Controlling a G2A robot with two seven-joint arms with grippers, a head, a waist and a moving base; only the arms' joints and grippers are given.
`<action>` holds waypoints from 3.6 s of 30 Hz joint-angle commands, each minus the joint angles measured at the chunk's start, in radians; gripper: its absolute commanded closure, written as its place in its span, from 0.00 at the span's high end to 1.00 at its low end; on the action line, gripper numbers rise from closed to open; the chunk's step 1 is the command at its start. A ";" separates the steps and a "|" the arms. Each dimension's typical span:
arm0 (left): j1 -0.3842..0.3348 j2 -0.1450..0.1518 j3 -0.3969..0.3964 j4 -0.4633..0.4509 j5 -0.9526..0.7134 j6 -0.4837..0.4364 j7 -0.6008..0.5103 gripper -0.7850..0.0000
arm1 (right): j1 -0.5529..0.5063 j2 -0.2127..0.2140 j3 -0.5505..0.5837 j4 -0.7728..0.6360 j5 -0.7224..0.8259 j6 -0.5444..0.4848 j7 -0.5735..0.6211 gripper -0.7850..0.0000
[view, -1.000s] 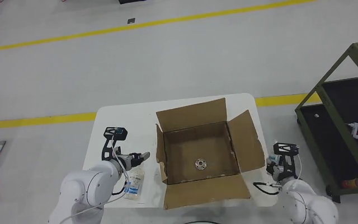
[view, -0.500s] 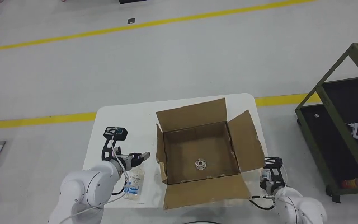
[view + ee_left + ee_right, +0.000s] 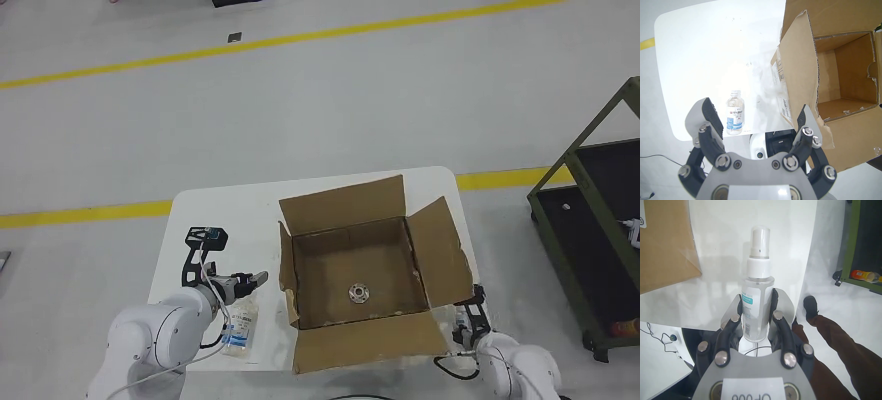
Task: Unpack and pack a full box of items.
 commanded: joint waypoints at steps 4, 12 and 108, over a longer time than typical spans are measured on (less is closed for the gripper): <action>0.000 0.000 0.000 0.000 0.000 0.000 0.000 1.00 | 0.018 0.001 -0.024 0.029 -0.013 0.004 0.003 0.00; 0.000 0.000 0.000 0.000 0.000 0.000 0.000 1.00 | 0.040 0.004 -0.040 0.060 -0.012 0.011 0.015 0.04; 0.000 0.000 0.000 0.000 0.000 0.000 0.000 1.00 | 0.554 -0.026 -0.605 0.306 0.059 0.070 0.098 0.00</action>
